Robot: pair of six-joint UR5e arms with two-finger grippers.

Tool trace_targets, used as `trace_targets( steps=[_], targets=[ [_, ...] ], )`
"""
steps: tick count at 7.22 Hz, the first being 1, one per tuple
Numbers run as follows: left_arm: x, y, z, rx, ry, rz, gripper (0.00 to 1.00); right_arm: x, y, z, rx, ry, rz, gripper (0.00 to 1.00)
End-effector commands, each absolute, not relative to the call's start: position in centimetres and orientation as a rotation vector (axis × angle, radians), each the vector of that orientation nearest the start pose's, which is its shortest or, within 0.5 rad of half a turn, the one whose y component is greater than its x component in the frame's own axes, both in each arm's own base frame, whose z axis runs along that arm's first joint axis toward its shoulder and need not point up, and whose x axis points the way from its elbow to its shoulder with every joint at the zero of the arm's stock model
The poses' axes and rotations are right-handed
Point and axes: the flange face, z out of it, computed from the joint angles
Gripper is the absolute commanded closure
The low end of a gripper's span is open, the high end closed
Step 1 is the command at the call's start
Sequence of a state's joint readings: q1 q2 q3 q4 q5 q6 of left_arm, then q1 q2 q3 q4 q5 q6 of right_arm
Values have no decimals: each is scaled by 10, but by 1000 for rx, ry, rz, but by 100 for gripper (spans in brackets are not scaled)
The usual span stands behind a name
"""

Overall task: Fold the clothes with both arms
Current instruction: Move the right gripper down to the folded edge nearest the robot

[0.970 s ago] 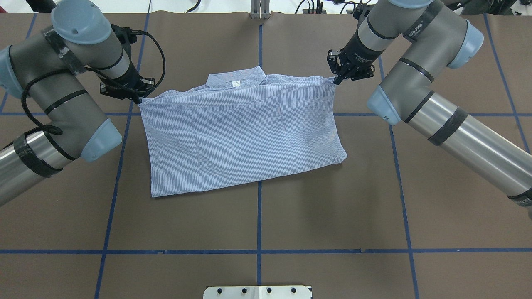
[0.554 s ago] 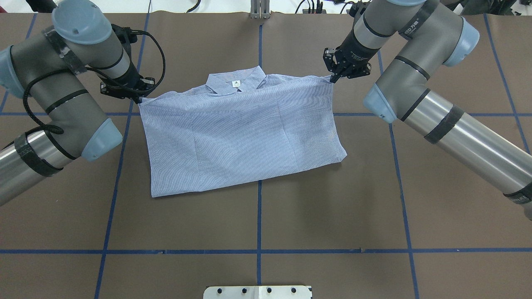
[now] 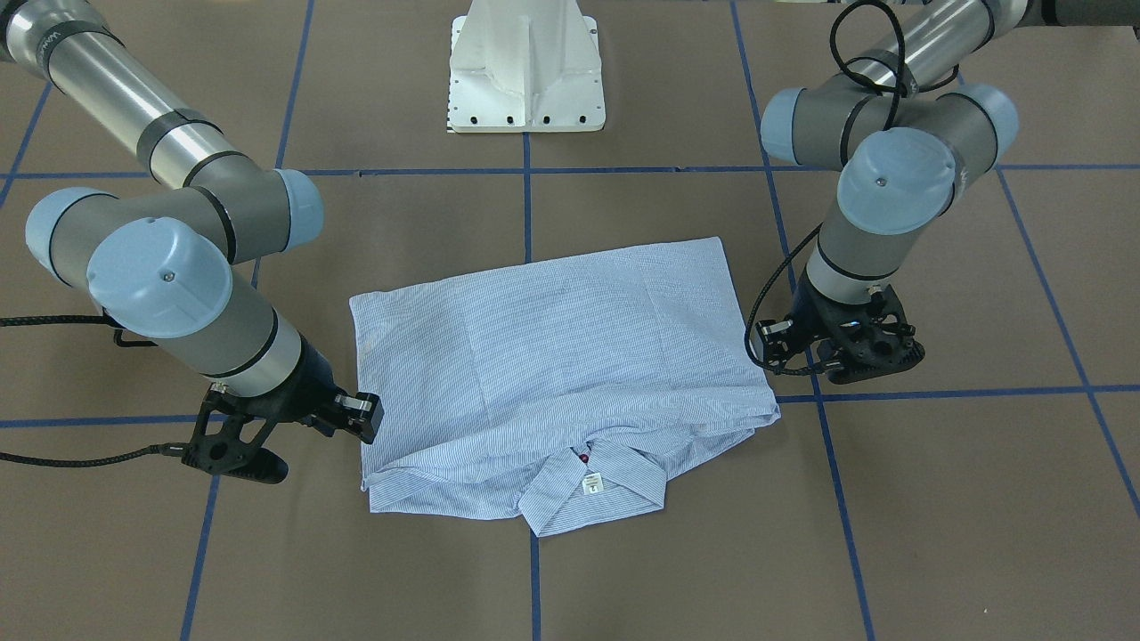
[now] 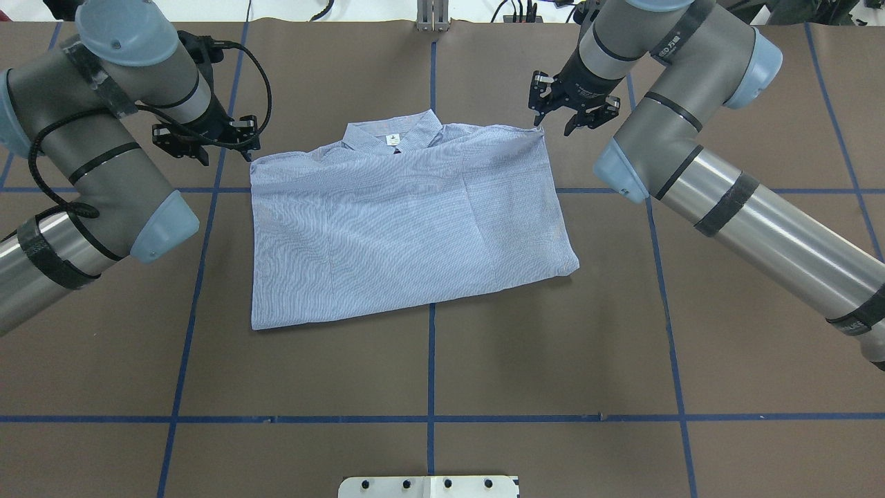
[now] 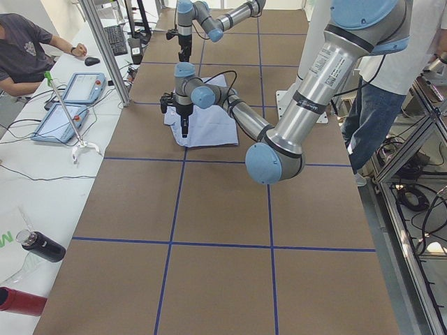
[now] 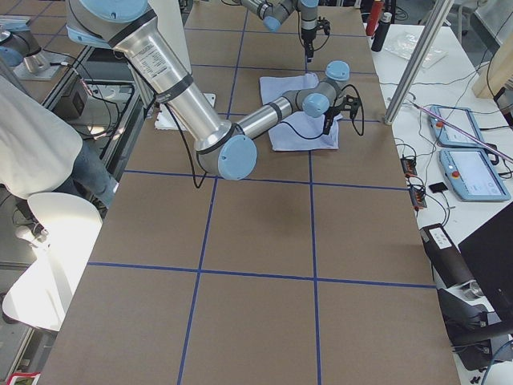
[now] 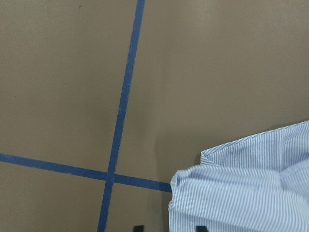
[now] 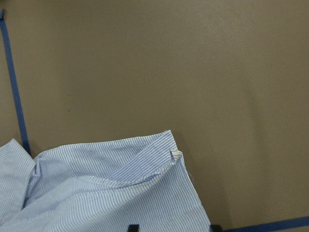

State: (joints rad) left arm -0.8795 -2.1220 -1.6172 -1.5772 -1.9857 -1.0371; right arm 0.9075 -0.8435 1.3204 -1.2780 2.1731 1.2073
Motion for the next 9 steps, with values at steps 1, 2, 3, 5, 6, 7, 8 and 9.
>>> trace_targets(
  steps=[1, 2, 3, 5, 6, 7, 8, 9],
  targets=[
    [356, -581, 311, 96, 730, -204, 1, -427, -617, 286, -16, -960, 202, 0],
    [352, -577, 303, 105, 739, -204, 1, -436, -580, 285, -18, -980, 162, 0],
    [351, -576, 301, 108, 744, -204, 1, -441, -549, 296, -28, -982, 132, 0],
    [347, -571, 290, 109, 749, -209, 1, -442, -527, 329, -58, -950, 123, 1],
    [343, -566, 282, 111, 752, -211, 1, -440, -523, 343, -74, -935, 128, 2],
    [341, -564, 278, 111, 754, -215, 1, -441, -518, 353, -88, -924, 126, 4],
    [339, -561, 275, 111, 754, -215, 1, -449, -510, 362, -106, -910, 116, 8],
    [338, -561, 274, 111, 754, -215, 1, -456, -501, 367, -121, -906, 100, 21]
  ],
)
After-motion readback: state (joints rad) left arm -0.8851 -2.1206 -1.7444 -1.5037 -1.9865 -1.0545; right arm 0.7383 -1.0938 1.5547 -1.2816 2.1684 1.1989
